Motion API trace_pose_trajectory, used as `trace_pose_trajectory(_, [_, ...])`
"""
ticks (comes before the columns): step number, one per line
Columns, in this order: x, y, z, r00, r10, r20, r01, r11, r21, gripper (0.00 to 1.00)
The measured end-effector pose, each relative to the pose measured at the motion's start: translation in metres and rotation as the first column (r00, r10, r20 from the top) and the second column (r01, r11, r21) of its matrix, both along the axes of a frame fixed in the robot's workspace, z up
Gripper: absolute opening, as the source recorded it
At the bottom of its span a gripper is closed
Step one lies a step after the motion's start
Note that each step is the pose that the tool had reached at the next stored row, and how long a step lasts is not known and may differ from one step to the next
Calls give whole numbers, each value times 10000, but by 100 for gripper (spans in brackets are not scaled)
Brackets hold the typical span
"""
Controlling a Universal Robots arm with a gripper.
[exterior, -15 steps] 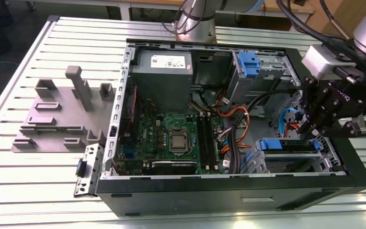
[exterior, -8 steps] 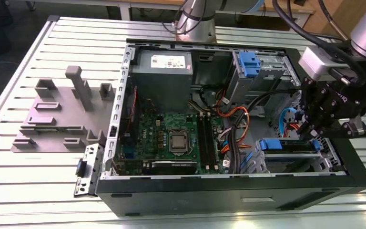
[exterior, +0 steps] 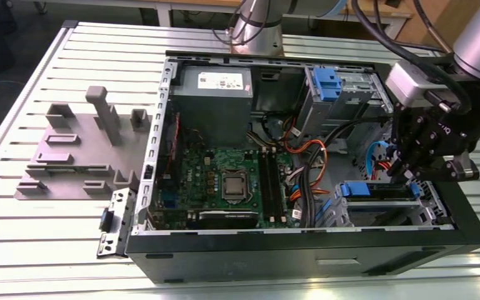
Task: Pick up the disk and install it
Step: 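Insert the first disk wire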
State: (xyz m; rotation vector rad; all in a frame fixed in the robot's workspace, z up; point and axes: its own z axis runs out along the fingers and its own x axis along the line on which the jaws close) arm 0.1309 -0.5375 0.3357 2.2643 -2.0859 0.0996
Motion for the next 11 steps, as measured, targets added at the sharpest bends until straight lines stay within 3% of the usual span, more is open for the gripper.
trace_pose_trajectory(3, [-18,-1,0,9999,0,112,0,10000,0,17])
trace_pose_trajectory(7, [-55,-7,0,9995,-1,321,0,10000,12,17])
trace_pose_trajectory(11, [-71,-19,-2,9993,-1,375,0,10000,24,17])
